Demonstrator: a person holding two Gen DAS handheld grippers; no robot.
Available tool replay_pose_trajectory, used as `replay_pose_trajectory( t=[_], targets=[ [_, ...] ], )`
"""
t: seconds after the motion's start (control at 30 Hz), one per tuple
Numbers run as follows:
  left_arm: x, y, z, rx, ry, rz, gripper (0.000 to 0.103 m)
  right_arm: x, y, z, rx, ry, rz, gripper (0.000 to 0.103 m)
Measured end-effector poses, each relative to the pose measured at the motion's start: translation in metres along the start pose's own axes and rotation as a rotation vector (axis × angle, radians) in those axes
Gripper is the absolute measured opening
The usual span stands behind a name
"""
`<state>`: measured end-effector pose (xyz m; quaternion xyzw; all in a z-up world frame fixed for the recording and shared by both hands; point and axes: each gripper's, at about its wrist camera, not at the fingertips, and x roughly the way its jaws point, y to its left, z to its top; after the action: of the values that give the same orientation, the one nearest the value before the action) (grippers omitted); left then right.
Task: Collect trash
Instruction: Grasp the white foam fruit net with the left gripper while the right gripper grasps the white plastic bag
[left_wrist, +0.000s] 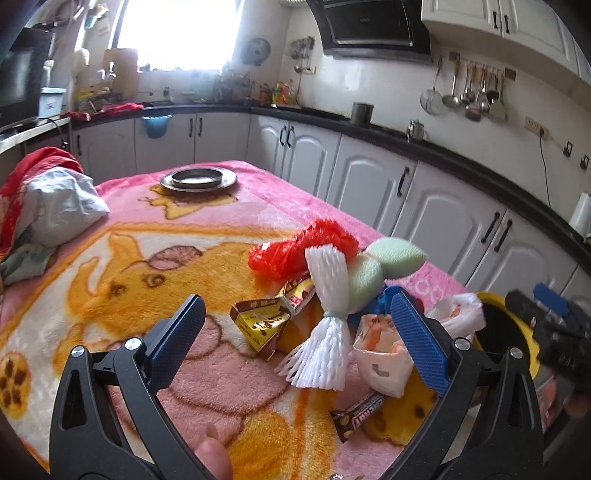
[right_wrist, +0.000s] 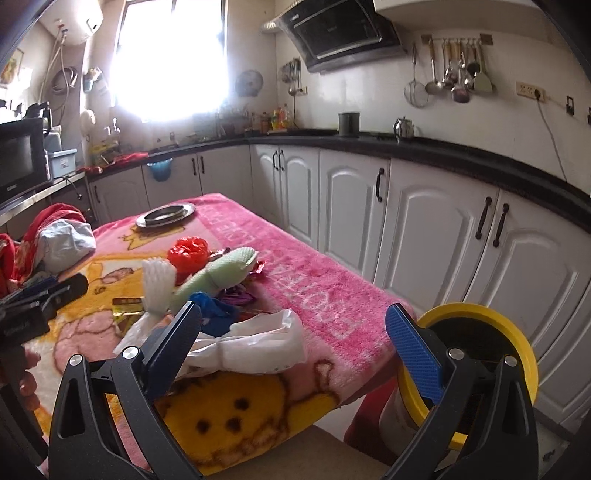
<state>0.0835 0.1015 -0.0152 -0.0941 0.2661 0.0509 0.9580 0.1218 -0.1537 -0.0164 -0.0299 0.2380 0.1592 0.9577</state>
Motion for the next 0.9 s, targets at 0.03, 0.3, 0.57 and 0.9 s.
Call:
replay_pose_trajectory(
  t=[0.03, 0.3, 0.57, 0.9],
  targets=[
    [0.004, 0.0, -0.001, 0.006, 0.008, -0.009, 0.092, 0.006, -0.002, 0.001, 0.002, 0.012, 0.003, 0.092],
    [0.035, 0.003, -0.015, 0.001, 0.108, -0.074, 0.081, 0.045, -0.008, 0.002, 0.016, 0.14, 0.046, 0.065],
    [0.051, 0.006, -0.029, -0.012, 0.199, -0.145, 0.063, 0.07, -0.01, 0.002, 0.048, 0.231, 0.113, 0.036],
    [0.065, 0.007, -0.041, -0.039, 0.288, -0.194, 0.029, 0.068, -0.011, -0.001, 0.044, 0.242, 0.132, 0.012]
  ],
)
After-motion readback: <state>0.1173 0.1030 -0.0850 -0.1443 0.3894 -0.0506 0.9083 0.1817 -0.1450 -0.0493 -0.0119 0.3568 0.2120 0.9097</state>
